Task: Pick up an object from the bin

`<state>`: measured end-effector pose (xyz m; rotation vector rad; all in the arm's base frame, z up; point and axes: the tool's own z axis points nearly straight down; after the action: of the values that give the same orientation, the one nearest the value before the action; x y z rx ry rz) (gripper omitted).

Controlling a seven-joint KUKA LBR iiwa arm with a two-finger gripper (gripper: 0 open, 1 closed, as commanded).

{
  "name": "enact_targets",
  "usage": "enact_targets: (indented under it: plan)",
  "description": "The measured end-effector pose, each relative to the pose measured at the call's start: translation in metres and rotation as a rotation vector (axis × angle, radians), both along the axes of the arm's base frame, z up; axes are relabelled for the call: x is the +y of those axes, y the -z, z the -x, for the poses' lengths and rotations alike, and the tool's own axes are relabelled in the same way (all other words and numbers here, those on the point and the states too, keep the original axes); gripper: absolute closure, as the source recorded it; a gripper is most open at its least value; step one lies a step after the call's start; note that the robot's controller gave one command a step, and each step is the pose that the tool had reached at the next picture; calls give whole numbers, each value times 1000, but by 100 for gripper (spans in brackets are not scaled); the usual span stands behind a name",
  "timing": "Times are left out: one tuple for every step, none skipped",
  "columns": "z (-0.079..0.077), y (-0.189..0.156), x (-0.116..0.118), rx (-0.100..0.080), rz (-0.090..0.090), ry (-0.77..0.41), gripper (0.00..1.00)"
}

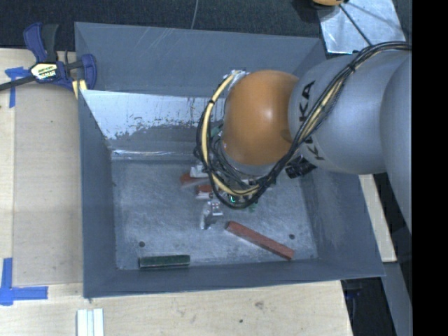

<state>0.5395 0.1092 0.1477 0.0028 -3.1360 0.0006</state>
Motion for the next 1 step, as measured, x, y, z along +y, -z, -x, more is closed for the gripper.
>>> enact_targets:
  plan:
    - [-2, -4, 0, -8, -1, 2, 0]
